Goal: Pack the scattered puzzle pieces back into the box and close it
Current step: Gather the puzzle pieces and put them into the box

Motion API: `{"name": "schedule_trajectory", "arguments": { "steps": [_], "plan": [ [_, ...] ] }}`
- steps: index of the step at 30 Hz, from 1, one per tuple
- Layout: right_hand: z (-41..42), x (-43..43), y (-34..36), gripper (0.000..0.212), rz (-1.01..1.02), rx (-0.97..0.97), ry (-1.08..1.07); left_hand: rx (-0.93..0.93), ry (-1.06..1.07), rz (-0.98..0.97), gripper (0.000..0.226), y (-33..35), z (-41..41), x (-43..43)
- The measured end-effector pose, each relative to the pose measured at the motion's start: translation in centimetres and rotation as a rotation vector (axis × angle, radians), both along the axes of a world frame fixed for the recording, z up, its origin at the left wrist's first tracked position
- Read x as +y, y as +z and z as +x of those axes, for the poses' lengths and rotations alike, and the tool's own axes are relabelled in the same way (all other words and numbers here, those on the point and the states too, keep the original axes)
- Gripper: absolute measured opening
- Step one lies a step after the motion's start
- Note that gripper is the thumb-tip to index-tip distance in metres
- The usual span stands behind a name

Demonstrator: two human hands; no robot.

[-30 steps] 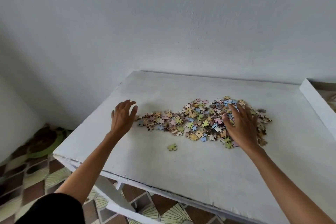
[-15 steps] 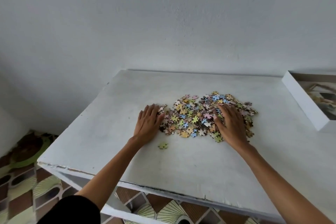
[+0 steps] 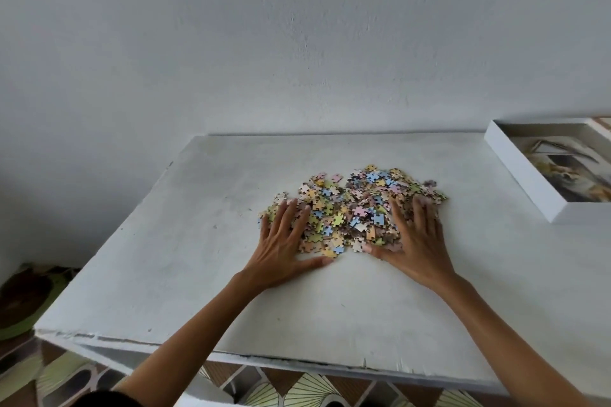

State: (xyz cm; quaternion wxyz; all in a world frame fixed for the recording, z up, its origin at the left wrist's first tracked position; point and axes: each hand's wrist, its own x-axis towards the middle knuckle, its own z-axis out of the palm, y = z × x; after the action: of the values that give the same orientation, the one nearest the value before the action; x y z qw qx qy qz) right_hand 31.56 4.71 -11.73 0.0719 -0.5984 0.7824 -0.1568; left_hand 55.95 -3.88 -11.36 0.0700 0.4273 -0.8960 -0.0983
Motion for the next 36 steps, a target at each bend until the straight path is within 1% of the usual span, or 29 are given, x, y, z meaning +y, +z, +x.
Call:
{"name": "schedule_trajectory", "arguments": {
  "steps": [5,7,9,12,14,17,20,22,24,27,29,31,33,34,36],
  "plan": [
    [0.4,-1.5,-0.2,0.126,-0.002,0.016,0.006,0.009,-0.034,0.005,0.114,0.2,-2.2,-1.8],
    [0.4,-1.7,0.0,0.124,-0.008,-0.006,0.003,0.017,-0.018,-0.018,0.114,0.4,-2.8,-2.4],
    [0.3,-1.7,0.4,0.119,-0.038,-0.044,0.004,0.041,0.0,-0.064,0.111,0.7,-3.2,-2.9],
    [-0.8,-2.3,1.5,0.11,-0.149,-0.059,0.008,0.142,-0.023,-0.081,0.103,1.7,-4.0,-3.8],
    [-1.8,-3.2,2.2,0.11,-0.166,-0.078,0.019,0.168,-0.05,-0.092,0.099,2.4,-4.6,-4.6],
    [-3.1,-4.6,2.7,0.118,-0.092,-0.087,0.051,0.153,-0.086,-0.055,0.1,2.6,-5.6,-5.6],
    [-3.3,-5.4,2.5,0.126,0.025,-0.043,0.108,0.105,-0.104,-0.021,0.106,1.6,-6.5,-6.0],
    [-3.2,-5.7,2.0,0.127,0.08,-0.002,0.128,0.087,-0.082,-0.029,0.108,1.0,-6.9,-6.0],
    [-3.1,-5.8,1.5,0.125,0.091,0.053,0.127,0.089,-0.053,-0.035,0.109,0.8,-7.0,-5.9],
    [-3.2,-5.6,1.3,0.119,0.039,0.118,0.124,0.031,-0.062,-0.073,0.113,0.7,-7.0,-5.8],
    [-3.1,-5.5,1.3,0.114,-0.003,0.14,0.121,0.012,-0.069,-0.122,0.11,0.6,-6.9,-5.7],
    [-3.1,-5.3,1.3,0.108,-0.042,0.166,0.119,0.025,-0.064,-0.153,0.097,0.7,-6.8,-5.6],
    [-3.0,-5.1,1.2,0.099,-0.085,0.173,0.118,0.04,-0.065,-0.181,0.078,0.7,-6.8,-5.5],
    [-3.0,-5.1,1.1,0.092,-0.114,0.162,0.119,0.058,-0.07,-0.195,0.073,0.7,-6.8,-5.5],
    [-2.8,-5.1,1.0,0.071,-0.207,0.158,0.119,0.12,-0.083,-0.216,0.068,0.5,-6.8,-5.5]
  ]
}}
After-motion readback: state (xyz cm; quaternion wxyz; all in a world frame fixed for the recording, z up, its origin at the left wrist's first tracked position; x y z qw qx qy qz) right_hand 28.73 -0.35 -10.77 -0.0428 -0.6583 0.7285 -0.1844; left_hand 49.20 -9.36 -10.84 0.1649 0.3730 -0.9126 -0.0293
